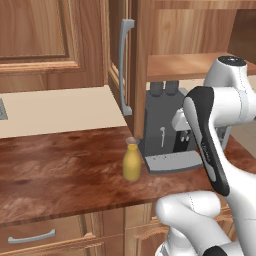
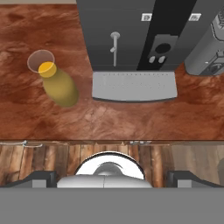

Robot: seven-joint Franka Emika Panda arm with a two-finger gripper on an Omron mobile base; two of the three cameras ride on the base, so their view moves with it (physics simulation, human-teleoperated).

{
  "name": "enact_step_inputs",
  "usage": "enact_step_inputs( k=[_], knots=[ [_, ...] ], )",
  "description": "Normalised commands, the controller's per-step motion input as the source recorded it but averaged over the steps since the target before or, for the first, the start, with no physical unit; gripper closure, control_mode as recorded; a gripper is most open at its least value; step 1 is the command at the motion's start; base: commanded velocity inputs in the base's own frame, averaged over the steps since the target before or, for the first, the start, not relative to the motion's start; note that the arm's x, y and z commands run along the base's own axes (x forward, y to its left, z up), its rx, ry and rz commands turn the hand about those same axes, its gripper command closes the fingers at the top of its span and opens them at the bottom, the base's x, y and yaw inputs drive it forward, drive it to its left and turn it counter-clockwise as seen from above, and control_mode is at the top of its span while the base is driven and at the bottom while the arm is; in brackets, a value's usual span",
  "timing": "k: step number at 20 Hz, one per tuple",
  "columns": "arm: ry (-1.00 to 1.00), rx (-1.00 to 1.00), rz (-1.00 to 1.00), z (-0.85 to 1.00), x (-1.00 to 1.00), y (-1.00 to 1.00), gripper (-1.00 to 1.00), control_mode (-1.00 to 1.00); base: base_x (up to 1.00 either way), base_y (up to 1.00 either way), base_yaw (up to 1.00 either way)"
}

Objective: There is a tray on the dining counter. Grab the cup, mug, and pitcher and place them on the tray. The pitcher may be placed next to the tray if it cannot fit the tray.

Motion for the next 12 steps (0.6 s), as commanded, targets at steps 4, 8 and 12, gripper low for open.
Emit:
enact_step_inputs(
  k=[4, 8, 12],
  knots=[
    [0.09, 0.0, 0.0, -0.31, 0.04, 0.01, -1.0, -1.0, 0.0, 0.0, 0.0],
    [0.07, 0.0, 0.0, -0.48, 0.15, 0.06, -1.0, -1.0, 0.0, 0.0, 0.0],
    [0.12, 0.0, 0.0, -0.37, 0.12, 0.12, -1.0, -1.0, 0.0, 0.0, 0.0]
  ],
)
